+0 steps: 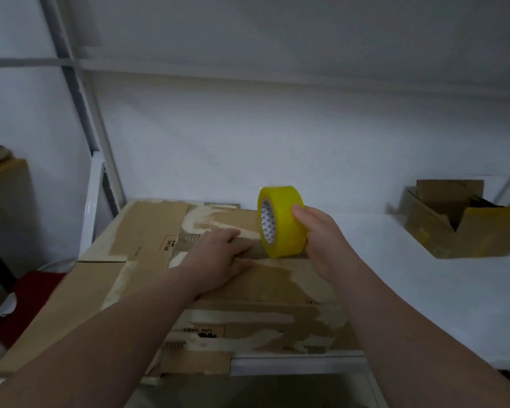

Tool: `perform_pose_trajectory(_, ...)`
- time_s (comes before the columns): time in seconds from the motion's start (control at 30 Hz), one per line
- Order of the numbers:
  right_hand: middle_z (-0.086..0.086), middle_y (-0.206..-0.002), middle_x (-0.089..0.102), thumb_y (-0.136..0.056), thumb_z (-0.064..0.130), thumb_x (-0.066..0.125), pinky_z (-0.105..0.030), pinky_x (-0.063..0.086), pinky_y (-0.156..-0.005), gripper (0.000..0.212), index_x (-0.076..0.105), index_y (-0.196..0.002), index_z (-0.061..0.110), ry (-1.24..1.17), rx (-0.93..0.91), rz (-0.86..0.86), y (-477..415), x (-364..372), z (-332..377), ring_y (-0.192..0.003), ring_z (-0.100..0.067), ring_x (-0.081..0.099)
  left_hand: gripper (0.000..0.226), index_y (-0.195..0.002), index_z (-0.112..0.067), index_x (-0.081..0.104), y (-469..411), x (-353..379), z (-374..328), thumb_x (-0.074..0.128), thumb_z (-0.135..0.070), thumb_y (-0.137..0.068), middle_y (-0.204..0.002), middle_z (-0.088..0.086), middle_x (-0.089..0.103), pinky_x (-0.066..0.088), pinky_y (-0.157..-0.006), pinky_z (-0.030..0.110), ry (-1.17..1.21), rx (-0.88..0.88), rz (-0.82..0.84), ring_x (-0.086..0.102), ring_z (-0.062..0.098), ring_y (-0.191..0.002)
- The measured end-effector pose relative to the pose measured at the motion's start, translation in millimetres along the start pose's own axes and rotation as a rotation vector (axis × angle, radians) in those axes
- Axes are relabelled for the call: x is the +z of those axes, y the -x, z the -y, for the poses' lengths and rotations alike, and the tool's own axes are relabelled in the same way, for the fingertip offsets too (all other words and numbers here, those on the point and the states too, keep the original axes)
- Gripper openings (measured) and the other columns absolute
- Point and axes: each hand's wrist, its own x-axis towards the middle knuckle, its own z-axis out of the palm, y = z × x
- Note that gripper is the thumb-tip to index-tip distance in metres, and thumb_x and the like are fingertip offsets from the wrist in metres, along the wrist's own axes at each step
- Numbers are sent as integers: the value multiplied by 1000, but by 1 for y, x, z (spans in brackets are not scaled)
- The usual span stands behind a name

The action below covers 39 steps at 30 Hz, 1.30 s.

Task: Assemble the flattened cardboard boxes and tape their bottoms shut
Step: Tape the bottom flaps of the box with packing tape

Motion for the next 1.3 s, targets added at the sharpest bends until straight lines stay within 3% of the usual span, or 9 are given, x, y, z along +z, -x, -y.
perform_pose_trajectory(0.23, -9, -117, 64, -95, 31, 49, -40, 53, -77, 38, 53, -128, 11, -203, 113, 11, -2, 6, -16, -98, -25, 64, 42, -135, -19, 54, 1, -3, 7, 54, -30, -95, -133, 2, 58, 39, -100, 28, 308, -164, -144, 52, 19, -120)
perform_pose_trajectory(0.37, -7, -108, 66, -98, 29, 43, -39, 52, -73, 32, 54, -123, 13, -166, 99, 72, 0, 1, -15, -92, -23, 65, 32, -122, -14, 62, -14, -32, -5, 44, -29, -100, -116, 7, 63, 41, -95, 33, 660, -341, -327, 55, 21, -110)
perform_pose_trajectory(0.5, -3, -102, 66, -97, 29, 44, -36, 50, -71, 23, 59, -111, 18, -82, 67, 104, 3, 1, -13, -88, -20, 64, 37, -97, -12, 59, -35, -60, -12, 41, -44, -98, -98, 5, 53, 42, -85, 37, 911, -412, -244, 51, 22, -92)
perform_pose_trajectory(0.6, -2, -100, 66, -97, 27, 45, -36, 50, -71, 18, 59, -105, 20, -32, 65, 140, 2, 0, -11, -87, -20, 64, 45, -100, -2, 66, -45, -68, -11, 53, -44, -93, -103, 11, 63, 46, -86, 38, 1039, -494, -215, 59, 25, -97)
perform_pose_trajectory(0.77, -3, -105, 67, -97, 26, 45, -37, 50, -72, 19, 60, -108, 22, 61, 59, 197, 0, -2, -9, -91, -22, 63, 15, -87, -6, 70, -49, -70, -5, 67, -20, -88, -90, 10, 67, 53, -74, 36, 1077, -502, -246, 59, 21, -79)
perform_pose_trajectory(0.93, -2, -109, 66, -97, 29, 46, -35, 51, -73, 24, 59, -116, 24, 111, 61, 229, -1, -1, -9, -95, -22, 63, 20, -84, 9, 68, -49, -69, -1, 64, -11, -87, -76, 14, 62, 55, -73, 45, 916, -449, -302, 54, 23, -70)
perform_pose_trajectory(1.1, -4, -116, 64, -97, 28, 47, -39, 49, -83, 22, 60, -115, 26, 162, 42, 253, 0, 1, -7, -103, -24, 61, 19, -70, -2, 59, -52, -71, 0, 59, -9, -87, -72, 18, 54, 55, -75, 50, 809, -440, -260, 52, 25, -65)
perform_pose_trajectory(1.2, -3, -115, 64, -98, 26, 47, -37, 48, -84, 20, 61, -112, 28, 208, 25, 280, 1, 3, -5, -101, -21, 61, 23, -65, -3, 52, -56, -77, 3, 59, -5, -86, -71, 16, 52, 56, -73, 44, 807, -506, -181, 54, 24, -61)
perform_pose_trajectory(1.3, 4, -105, 66, -98, 24, 47, -28, 50, -74, 21, 60, -113, 31, 247, 9, 323, 2, 5, -3, -89, -12, 62, 23, -68, -6, 46, -61, -87, 5, 56, 3, -86, -68, 11, 47, 46, -51, 26, 899, -635, -76, 45, 18, -55)
